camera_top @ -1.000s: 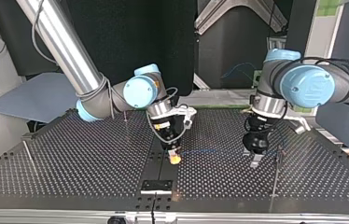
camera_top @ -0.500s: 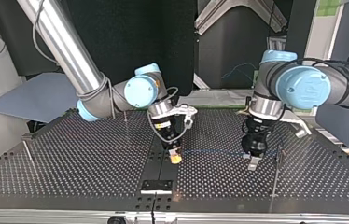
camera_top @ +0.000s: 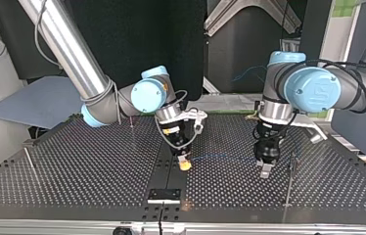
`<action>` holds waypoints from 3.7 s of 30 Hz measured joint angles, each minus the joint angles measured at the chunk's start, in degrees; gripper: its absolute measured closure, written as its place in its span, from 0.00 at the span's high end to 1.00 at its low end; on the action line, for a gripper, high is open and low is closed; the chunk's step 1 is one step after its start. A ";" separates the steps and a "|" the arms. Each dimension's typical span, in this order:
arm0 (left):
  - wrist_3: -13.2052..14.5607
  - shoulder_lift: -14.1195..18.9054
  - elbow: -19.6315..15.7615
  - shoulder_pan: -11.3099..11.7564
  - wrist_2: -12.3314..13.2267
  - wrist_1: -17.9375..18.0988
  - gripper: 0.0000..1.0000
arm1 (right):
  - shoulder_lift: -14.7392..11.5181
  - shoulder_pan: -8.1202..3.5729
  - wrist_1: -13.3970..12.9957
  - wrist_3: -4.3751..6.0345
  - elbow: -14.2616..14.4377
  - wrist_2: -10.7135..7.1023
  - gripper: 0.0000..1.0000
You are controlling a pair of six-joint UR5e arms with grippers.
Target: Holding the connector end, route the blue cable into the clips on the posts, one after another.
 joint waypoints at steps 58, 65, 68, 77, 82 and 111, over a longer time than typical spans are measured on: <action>-1.22 -7.59 -0.05 -7.96 -5.24 2.50 0.00 | 0.25 -0.36 1.05 -0.16 5.64 0.19 0.00; -1.52 -8.92 -0.05 -9.36 -5.68 2.26 0.00 | 0.38 -0.11 0.97 -0.20 7.00 0.21 0.00; -1.21 -10.31 -0.06 -10.14 -5.86 2.05 0.00 | 0.49 -0.15 0.86 -0.20 7.94 0.26 0.00; -1.93 -12.66 -0.22 -11.96 -9.09 2.94 0.00 | 0.96 -0.74 0.78 -0.49 10.60 0.96 0.00; -3.00 -12.82 -1.67 -12.39 -9.32 4.42 0.00 | 2.52 -1.01 0.84 -0.81 11.67 1.82 0.00; -5.22 -25.35 -3.48 -16.52 -9.77 13.85 0.00 | 12.17 -3.13 -0.54 -1.31 13.91 4.31 0.00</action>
